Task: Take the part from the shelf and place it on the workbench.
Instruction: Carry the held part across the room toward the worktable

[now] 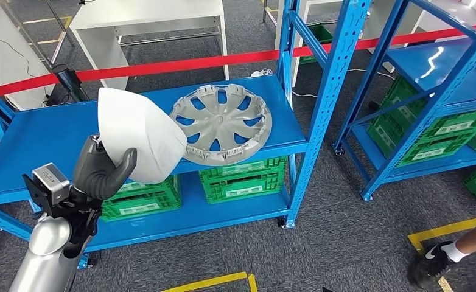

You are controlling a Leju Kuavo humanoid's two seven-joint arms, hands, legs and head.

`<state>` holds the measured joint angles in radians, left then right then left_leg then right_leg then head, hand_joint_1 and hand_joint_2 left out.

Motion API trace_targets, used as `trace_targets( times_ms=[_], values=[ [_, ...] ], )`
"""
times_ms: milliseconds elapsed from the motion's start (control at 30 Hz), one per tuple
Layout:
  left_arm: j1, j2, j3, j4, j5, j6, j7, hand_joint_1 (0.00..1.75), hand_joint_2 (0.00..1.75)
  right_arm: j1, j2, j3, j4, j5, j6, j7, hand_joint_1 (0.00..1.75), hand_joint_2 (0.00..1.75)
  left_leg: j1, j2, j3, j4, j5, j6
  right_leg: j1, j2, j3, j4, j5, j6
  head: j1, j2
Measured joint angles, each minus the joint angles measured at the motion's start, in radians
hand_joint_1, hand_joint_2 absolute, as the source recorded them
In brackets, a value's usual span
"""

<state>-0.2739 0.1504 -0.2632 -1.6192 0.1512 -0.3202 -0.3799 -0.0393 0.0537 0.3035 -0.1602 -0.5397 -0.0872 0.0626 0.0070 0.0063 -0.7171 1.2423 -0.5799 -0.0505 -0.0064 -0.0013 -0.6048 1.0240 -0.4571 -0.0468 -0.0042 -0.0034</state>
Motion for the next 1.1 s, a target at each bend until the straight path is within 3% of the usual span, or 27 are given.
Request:
trace_targets(
  times_ms=[33,67,100,133,200,233,267,333,367,400,433,500,533,567,600,633,700,733,767,833,867,900,1000,1033,1067,1100],
  values=[
    [-0.002,-0.003,-0.006,0.007,-0.005,-0.004,0.000,1.75,1.75,0.001,0.000,-0.003,0.000,-0.004,-0.003,0.001,0.00,0.00,0.001,0.000,0.000,0.047,-0.013,-0.002,0.000,0.000,-0.017,0.001,0.014,0.001,0.000,0.000],
    [-0.003,-0.005,-0.011,0.014,-0.009,-0.009,0.000,1.75,1.75,0.002,0.000,-0.005,0.000,-0.009,-0.006,0.001,0.00,0.00,0.001,0.000,0.015,0.065,-0.004,-0.002,0.000,0.000,-0.035,0.001,0.029,0.003,0.000,0.000],
    [-0.004,-0.008,-0.017,0.020,-0.014,-0.014,0.000,1.75,1.75,0.002,0.000,-0.008,0.000,-0.013,-0.008,0.002,0.00,0.00,0.002,0.000,0.047,0.047,0.020,-0.001,0.000,-0.001,-0.051,0.002,0.042,0.005,0.000,0.000],
    [-0.008,-0.010,-0.023,0.025,-0.019,-0.020,0.001,1.75,1.75,0.002,0.001,-0.011,0.000,-0.018,-0.010,0.003,0.00,0.00,0.002,-0.001,0.097,-0.004,0.041,0.002,-0.001,-0.001,-0.066,0.003,0.055,0.008,0.000,0.000],
    [-0.021,-0.014,-0.040,0.035,-0.033,-0.037,0.002,1.75,1.75,0.003,0.003,-0.019,0.000,-0.029,-0.016,0.004,0.00,0.00,-0.002,-0.004,0.212,-0.150,0.038,0.014,0.001,0.000,-0.086,0.003,0.079,0.018,0.001,0.000],
    [-0.026,-0.015,-0.051,0.041,-0.040,-0.046,0.003,1.75,1.75,0.003,0.004,-0.024,0.000,-0.035,-0.019,0.004,0.00,0.00,-0.004,-0.005,0.248,-0.205,0.026,0.021,0.002,0.000,-0.090,0.002,0.091,0.024,0.001,0.000],
    [-0.030,-0.016,-0.062,0.047,-0.046,-0.053,0.004,1.75,1.75,0.004,0.006,-0.027,0.000,-0.039,-0.023,0.004,0.00,0.00,-0.008,-0.006,0.263,-0.236,0.016,0.030,0.001,0.000,-0.091,-0.001,0.103,0.031,0.000,0.000],
    [-0.032,-0.017,-0.079,0.059,-0.054,-0.059,0.004,1.75,1.75,0.007,0.008,-0.031,0.000,-0.043,-0.026,0.004,0.00,0.00,-0.010,-0.003,0.249,-0.246,0.031,0.049,-0.002,0.001,-0.094,-0.010,0.122,0.045,-0.005,0.000],
    [-0.034,-0.018,-0.086,0.064,-0.056,-0.060,0.003,1.75,1.75,0.008,0.009,-0.032,0.000,-0.044,-0.027,0.005,0.00,0.00,-0.010,-0.001,0.238,-0.247,0.044,0.060,-0.004,0.002,-0.101,-0.004,0.110,0.051,-0.005,0.000],
    [-0.035,-0.020,-0.092,0.067,-0.058,-0.060,0.003,1.75,1.75,0.010,0.009,-0.033,0.000,-0.044,-0.027,0.006,0.00,0.00,-0.008,0.001,0.224,-0.249,0.060,0.068,-0.004,0.003,-0.114,0.021,0.075,0.055,-0.004,0.000],
    [-0.037,-0.021,-0.096,0.071,-0.059,-0.060,0.003,1.75,1.75,0.011,0.010,-0.033,0.000,-0.044,-0.027,0.006,0.00,0.00,-0.007,0.002,0.208,-0.251,0.075,0.075,-0.006,0.003,-0.130,0.068,0.023,0.058,-0.002,0.000],
    [-0.037,-0.023,-0.103,0.078,-0.060,-0.061,0.003,1.75,1.75,0.012,0.011,-0.035,0.000,-0.044,-0.027,0.006,0.00,0.00,-0.008,0.003,0.175,-0.249,0.104,0.079,-0.006,0.004,-0.161,0.202,-0.079,0.064,0.003,0.000],
    [-0.037,-0.023,-0.107,0.082,-0.060,-0.061,0.003,1.75,1.75,0.011,0.011,-0.036,0.000,-0.044,-0.027,0.006,0.00,0.00,-0.009,0.003,0.158,-0.246,0.117,0.079,-0.006,0.003,-0.165,0.256,-0.098,0.066,0.003,0.000],
    [-0.037,-0.023,-0.110,0.087,-0.060,-0.062,0.003,1.75,1.75,0.011,0.011,-0.037,0.000,-0.044,-0.027,0.006,0.00,0.00,-0.010,0.004,0.141,-0.243,0.129,0.077,-0.006,0.003,-0.156,0.285,-0.094,0.066,0.004,0.000],
    [-0.037,-0.023,-0.112,0.090,-0.061,-0.064,0.003,1.75,1.75,0.011,0.011,-0.037,0.000,-0.044,-0.027,0.007,0.00,0.00,-0.010,0.004,0.122,-0.238,0.141,0.075,-0.005,0.003,-0.127,0.276,-0.073,0.065,0.004,0.000],
    [-0.037,-0.023,-0.115,0.093,-0.062,-0.065,0.002,1.75,1.75,0.011,0.011,-0.038,0.000,-0.044,-0.027,0.008,0.00,0.00,-0.010,0.004,0.105,-0.233,0.151,0.072,-0.005,0.003,-0.079,0.232,-0.052,0.062,0.004,0.000],
    [-0.035,-0.023,-0.118,0.093,-0.066,-0.066,-0.002,1.75,1.75,0.009,0.011,-0.038,0.000,-0.042,-0.027,0.011,0.00,0.00,-0.011,0.005,0.078,-0.220,0.167,0.064,-0.002,0.003,0.032,0.093,-0.057,0.052,0.003,0.000],
    [-0.031,-0.023,-0.119,0.091,-0.069,-0.063,-0.005,1.75,1.75,0.008,0.011,-0.038,0.000,-0.039,-0.025,0.011,0.00,0.00,-0.012,0.005,0.072,-0.216,0.173,0.059,0.001,0.004,0.067,0.041,-0.069,0.047,0.004,0.000],
    [-0.024,-0.023,-0.120,0.086,-0.071,-0.058,-0.008,1.75,1.75,0.007,0.011,-0.038,0.000,-0.034,-0.024,0.010,0.00,0.00,-0.012,0.006,0.069,-0.215,0.180,0.053,0.004,0.004,0.084,0.011,-0.082,0.041,0.004,0.000],
    [0.000,-0.020,-0.119,0.068,-0.074,-0.046,-0.010,1.75,1.75,0.008,0.012,-0.038,0.000,-0.023,-0.017,0.008,0.00,0.00,-0.011,0.006,0.067,-0.219,0.192,0.039,0.005,0.003,0.078,0.001,-0.070,0.028,0.007,0.000],
    [0.015,-0.017,-0.118,0.056,-0.074,-0.040,-0.011,1.75,1.75,0.009,0.012,-0.038,0.000,-0.018,-0.013,0.007,0.00,0.00,-0.010,0.005,0.062,-0.214,0.185,0.032,0.003,0.001,0.070,-0.001,-0.060,0.021,0.007,0.000],
    [0.031,-0.013,-0.116,0.044,-0.074,-0.035,-0.011,1.75,1.75,0.009,0.012,-0.038,0.000,-0.012,-0.009,0.006,0.00,0.00,-0.008,0.002,0.053,-0.196,0.160,0.026,0.000,0.000,0.060,-0.004,-0.048,0.014,0.007,0.000],
    [0.080,0.000,-0.096,0.007,-0.081,-0.023,-0.011,1.75,1.75,0.009,0.011,-0.032,0.000,0.008,-0.002,0.013,0.00,0.00,-0.003,-0.003,0.008,-0.038,0.019,0.009,-0.003,-0.002,0.018,-0.006,-0.011,0.006,0.003,0.000],
    [0.096,0.003,-0.087,-0.003,-0.083,-0.019,-0.012,1.75,1.75,0.009,0.011,-0.028,0.000,0.016,-0.001,0.017,0.00,0.00,-0.002,-0.003,0.001,0.019,-0.007,0.005,-0.003,-0.003,0.002,-0.005,0.001,0.007,0.003,0.000],
    [0.111,0.007,-0.078,-0.013,-0.084,-0.014,-0.013,1.75,1.75,0.009,0.011,-0.024,0.000,0.025,0.002,0.019,0.00,0.00,-0.001,-0.003,0.006,0.052,-0.011,0.003,-0.003,-0.004,-0.014,-0.004,0.014,0.008,0.003,0.000],
    [0.125,0.013,-0.068,-0.022,-0.084,-0.008,-0.016,1.75,1.75,0.009,0.010,-0.019,0.000,0.033,0.005,0.021,0.00,0.00,-0.001,-0.003,0.028,0.051,0.007,0.003,-0.003,-0.004,-0.030,-0.003,0.026,0.010,0.003,0.000]
  ],
)
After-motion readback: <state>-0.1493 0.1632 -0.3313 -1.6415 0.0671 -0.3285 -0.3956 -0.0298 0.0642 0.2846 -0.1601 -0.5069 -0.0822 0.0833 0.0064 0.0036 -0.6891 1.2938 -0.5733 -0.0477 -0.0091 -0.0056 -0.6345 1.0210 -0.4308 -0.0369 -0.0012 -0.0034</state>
